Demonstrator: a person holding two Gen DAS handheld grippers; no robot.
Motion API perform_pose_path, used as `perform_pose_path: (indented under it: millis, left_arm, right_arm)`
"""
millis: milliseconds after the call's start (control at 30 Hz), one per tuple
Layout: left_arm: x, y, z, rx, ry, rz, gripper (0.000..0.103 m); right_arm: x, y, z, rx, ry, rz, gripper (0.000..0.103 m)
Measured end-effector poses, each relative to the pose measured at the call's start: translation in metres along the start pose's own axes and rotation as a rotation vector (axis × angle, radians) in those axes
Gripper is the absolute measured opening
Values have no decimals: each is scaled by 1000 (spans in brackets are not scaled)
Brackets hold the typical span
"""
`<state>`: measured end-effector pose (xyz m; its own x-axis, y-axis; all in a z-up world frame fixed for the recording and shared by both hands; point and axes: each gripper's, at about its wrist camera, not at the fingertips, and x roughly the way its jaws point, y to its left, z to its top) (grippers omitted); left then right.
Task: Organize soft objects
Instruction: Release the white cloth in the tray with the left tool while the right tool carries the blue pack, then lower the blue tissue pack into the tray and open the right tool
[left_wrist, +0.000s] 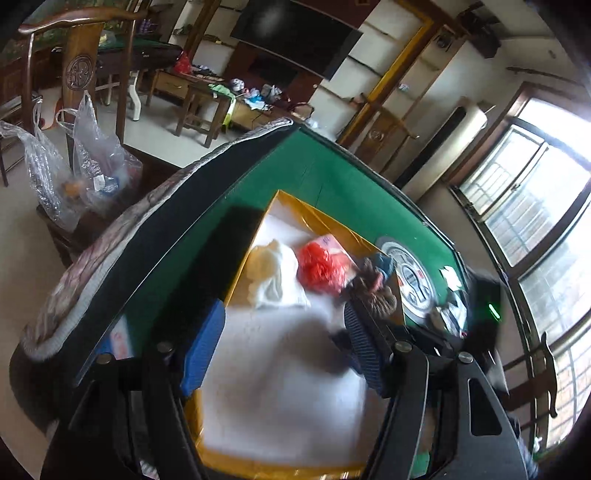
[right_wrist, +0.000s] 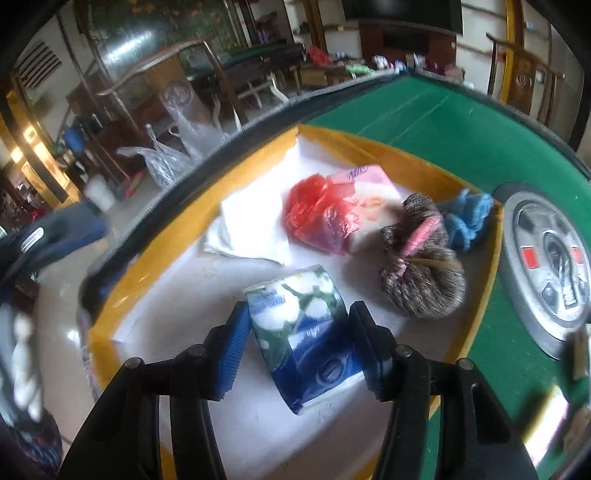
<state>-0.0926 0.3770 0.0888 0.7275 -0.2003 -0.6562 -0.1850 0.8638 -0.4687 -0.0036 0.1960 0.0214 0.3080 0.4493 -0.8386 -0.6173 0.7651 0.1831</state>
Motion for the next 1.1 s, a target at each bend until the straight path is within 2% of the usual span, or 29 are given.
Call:
perform_pose_path:
  millis: [133,200,300,400,433,533,700,733,867,1000,1100]
  left_arm:
    - [-21,15,-13,-9,-27,-39,68]
    - [-27,22,-18,-12,-41,-41,69]
    - [-35,35,-24,-38,-55,-53,69]
    - [-40,46,-29,-69,-64,-66,69]
    - [-41,50,-30,-78,-66,-65,69]
    - [-45,60,-33,-110,-74,-72,69]
    - [-55,63,-38,-111,-94,-78,69]
    - [-56,64,-38,-111,-97,-82,69]
    - [-61,71,-41,-107,-114,-98,69]
    - [-58,79,-43,-130,-117,-107,69]
    - [-57,80,-46,-161,-106,-113,69]
  right_arm:
    - [-18,-10,9,68,-66,31,51]
    - [-26,-18,18,109,-79,97,51]
    - [-19,-28,31,196,-33,230,51]
    - [12,-30,45,257,47,285,52]
    - [21,-28,47,268,68,283,52]
    - [51,-24,64,281,91,206,51]
    - [52,-12,88,215,-1,106,51]
    - [46,-11,89,211,-12,115,51]
    - [31,-2,76,220,18,273,52]
    - [42,17,56,238,139,426,53]
    - [69,23,55,279,196,443,53]
